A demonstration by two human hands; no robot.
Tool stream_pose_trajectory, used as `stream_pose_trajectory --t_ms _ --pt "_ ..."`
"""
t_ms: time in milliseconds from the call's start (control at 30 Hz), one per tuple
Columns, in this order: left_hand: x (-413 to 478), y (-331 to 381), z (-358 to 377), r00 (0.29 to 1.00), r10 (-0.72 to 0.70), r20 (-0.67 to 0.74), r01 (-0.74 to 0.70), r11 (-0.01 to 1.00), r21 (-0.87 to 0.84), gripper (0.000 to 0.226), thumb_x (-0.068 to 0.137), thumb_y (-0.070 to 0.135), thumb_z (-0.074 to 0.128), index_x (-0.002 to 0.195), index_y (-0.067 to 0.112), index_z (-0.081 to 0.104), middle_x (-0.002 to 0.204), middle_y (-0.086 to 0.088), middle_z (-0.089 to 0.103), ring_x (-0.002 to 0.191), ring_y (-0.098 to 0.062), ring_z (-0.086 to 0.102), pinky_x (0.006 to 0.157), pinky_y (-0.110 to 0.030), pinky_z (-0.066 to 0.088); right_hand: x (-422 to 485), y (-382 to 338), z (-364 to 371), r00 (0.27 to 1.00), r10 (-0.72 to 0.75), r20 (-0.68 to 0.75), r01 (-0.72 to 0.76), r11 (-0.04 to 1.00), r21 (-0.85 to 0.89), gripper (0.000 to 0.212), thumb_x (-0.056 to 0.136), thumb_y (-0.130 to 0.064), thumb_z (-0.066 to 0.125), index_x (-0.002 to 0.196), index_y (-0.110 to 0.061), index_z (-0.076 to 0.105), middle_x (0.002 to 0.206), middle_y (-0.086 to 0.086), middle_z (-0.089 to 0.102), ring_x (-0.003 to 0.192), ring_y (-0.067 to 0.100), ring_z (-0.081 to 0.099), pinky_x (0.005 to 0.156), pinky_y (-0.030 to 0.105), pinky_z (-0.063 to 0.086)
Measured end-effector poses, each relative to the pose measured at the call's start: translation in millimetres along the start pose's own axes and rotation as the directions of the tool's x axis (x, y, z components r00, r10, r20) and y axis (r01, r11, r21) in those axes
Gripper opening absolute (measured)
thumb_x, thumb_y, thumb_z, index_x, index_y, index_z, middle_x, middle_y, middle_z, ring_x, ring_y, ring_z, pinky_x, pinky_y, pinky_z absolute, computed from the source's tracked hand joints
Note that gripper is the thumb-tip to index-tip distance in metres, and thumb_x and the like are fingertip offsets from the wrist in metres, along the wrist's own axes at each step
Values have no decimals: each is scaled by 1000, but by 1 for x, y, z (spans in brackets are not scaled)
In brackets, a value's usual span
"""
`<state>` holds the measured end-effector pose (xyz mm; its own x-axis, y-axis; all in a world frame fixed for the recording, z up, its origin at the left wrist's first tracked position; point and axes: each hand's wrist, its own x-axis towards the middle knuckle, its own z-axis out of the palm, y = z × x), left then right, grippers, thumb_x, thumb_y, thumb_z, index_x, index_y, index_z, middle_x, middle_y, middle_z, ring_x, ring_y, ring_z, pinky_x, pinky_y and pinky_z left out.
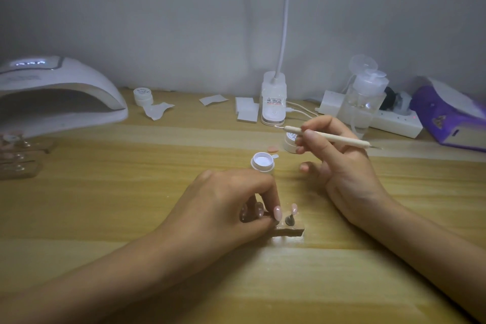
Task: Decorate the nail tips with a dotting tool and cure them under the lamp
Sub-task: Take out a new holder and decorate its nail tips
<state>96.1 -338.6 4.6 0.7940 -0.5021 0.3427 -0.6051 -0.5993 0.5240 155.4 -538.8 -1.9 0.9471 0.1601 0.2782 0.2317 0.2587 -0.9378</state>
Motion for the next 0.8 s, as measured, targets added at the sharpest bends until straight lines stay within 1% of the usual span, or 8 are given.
stream_pose_trajectory --t_ms 133,267,367,433,500,567,667,800 --pt "-4 4 1 1000 1 -24 2 992 126 7 80 37 62 82 35 56 85 20 63 86 3 57 78 -32 41 4 -2 6 995 -88 46 97 966 -242 12 96 -11 59 85 -10 52 68 4 62 61 13 58 47 25 50" --pt "-9 10 1 997 57 -61 -41 970 238 10 80 33 66 82 35 56 89 22 63 96 -1 55 84 -34 33 4 1 10 991 -78 110 115 915 -387 19 97 -8 59 82 -12 48 69 11 66 62 17 61 50 27 52" --pt "-7 15 -5 995 27 -100 -21 998 58 9 82 34 66 79 33 58 91 22 67 99 -5 60 87 -29 34 4 4 11 993 -59 103 97 905 -415 20 96 -9 60 81 -11 47 69 12 65 61 17 59 49 29 51" --pt "-3 13 -12 991 -20 -133 -1 988 -153 12 84 26 69 78 29 60 87 16 70 90 -9 65 78 -13 39 4 6 11 993 -42 106 83 903 -420 19 96 -9 61 82 -7 47 68 11 63 60 18 60 50 31 53" --pt "3 5 -19 981 -68 -182 19 965 -262 13 84 20 72 79 26 62 86 12 72 81 -8 67 71 -5 40 4 7 11 993 -28 111 73 903 -423 19 96 -9 61 84 -4 47 68 9 63 60 22 60 51 34 55" --pt "9 -9 -22 972 -141 -186 72 939 -337 13 83 20 74 80 26 63 89 11 73 76 -4 65 66 -8 39 5 8 11 994 -20 112 65 906 -419 19 96 -9 60 84 -3 47 67 6 63 60 26 60 52 36 56" --pt "14 -31 -19 954 -266 -141 175 871 -460 8 80 29 73 82 25 66 92 10 73 77 -5 62 68 -21 42 5 8 11 994 -13 112 59 906 -419 18 96 -9 60 84 -3 47 67 4 64 61 26 60 53 37 56" --pt "17 -44 -16 963 -262 -66 195 842 -503 8 83 28 76 81 25 69 94 9 74 78 -3 62 69 -11 44 5 8 11 993 -11 114 58 906 -420 18 96 -9 60 84 -3 47 67 5 63 63 29 60 54 40 56"
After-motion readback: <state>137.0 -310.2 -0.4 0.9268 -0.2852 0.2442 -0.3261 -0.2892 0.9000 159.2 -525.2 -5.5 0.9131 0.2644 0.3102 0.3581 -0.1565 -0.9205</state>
